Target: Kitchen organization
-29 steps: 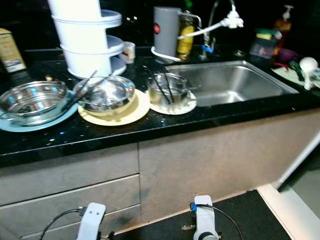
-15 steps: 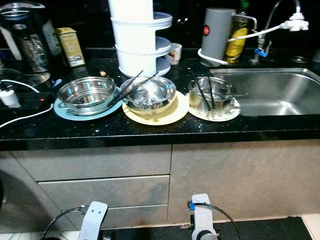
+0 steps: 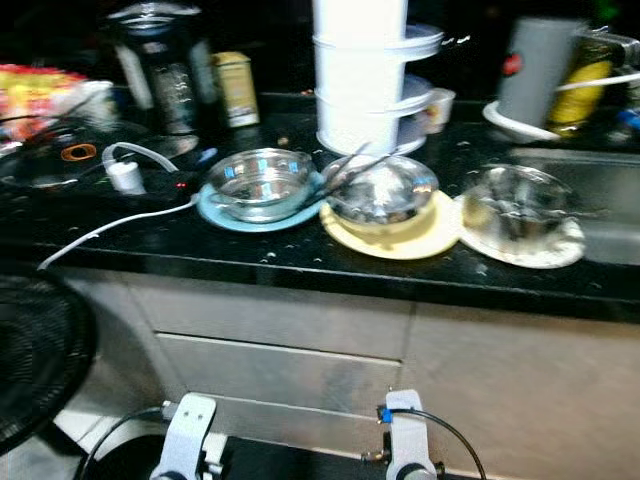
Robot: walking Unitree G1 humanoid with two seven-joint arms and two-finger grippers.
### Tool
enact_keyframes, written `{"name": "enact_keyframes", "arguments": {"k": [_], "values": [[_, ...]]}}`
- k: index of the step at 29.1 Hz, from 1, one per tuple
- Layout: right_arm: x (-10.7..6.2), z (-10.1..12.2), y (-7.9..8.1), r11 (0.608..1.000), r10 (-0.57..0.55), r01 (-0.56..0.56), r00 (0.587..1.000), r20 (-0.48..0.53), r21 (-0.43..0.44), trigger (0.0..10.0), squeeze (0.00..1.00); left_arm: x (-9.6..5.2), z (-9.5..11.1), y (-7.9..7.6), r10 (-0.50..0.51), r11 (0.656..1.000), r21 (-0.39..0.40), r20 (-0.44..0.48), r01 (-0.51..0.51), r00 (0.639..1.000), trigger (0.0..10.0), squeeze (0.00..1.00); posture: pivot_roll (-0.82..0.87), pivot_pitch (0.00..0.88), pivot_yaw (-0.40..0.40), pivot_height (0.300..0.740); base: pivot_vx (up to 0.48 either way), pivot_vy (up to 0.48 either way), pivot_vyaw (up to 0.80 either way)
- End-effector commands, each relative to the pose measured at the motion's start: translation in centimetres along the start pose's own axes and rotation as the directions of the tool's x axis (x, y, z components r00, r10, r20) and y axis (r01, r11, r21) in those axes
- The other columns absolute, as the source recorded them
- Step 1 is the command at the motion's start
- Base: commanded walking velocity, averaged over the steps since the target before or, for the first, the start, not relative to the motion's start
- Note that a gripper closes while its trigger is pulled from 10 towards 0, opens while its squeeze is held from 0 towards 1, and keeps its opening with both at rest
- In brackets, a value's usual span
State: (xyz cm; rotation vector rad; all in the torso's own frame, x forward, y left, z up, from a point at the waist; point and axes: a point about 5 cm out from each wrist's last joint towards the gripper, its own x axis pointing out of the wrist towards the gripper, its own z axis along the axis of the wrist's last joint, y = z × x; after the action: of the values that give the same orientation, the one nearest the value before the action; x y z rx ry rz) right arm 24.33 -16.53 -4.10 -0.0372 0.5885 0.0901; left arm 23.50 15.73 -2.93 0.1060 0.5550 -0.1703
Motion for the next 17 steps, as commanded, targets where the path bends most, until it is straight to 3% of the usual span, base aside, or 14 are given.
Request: {"name": "enact_keyframes", "arguments": {"k": [1,5,8,17], "values": [[0.0,-0.3,0.6,1.000,0.013,-0.013,1.000,-0.005,-0.001,10.0,0.00,-0.3,-0.6,0.4,0.008,1.000,0.014,-0.022,-0.007,1.000,10.0,0.00,-0.05,0.117,-0.046,0.740,0.000,0.000,0.80],[0.0,-0.3,0.5,1.000,0.011,-0.011,1.000,-0.007,-0.001,10.0,0.00,-0.3,-0.6,0.4,0.005,1.000,0.017,-0.023,-0.005,1.000,10.0,0.00,-0.05,0.117,-0.046,0.740,0.000,0.000,0.80],[-0.3,-1.0,-0.1,0.999,-0.040,0.041,0.999,-0.033,0.030,10.0,0.00,0.0,-0.4,0.3,-0.015,0.999,0.030,-0.044,0.016,0.999,10.0,0.00,-0.06,0.131,-0.039,0.740,0.000,0.000,0.00],[-0.6,-1.6,-0.5,0.998,-0.068,0.069,0.996,-0.063,0.014,10.0,0.00,0.1,-0.4,0.2,-0.015,1.000,0.020,-0.065,0.016,0.998,10.0,0.00,-0.06,0.135,-0.034,0.740,0.000,0.000,0.00]]}}
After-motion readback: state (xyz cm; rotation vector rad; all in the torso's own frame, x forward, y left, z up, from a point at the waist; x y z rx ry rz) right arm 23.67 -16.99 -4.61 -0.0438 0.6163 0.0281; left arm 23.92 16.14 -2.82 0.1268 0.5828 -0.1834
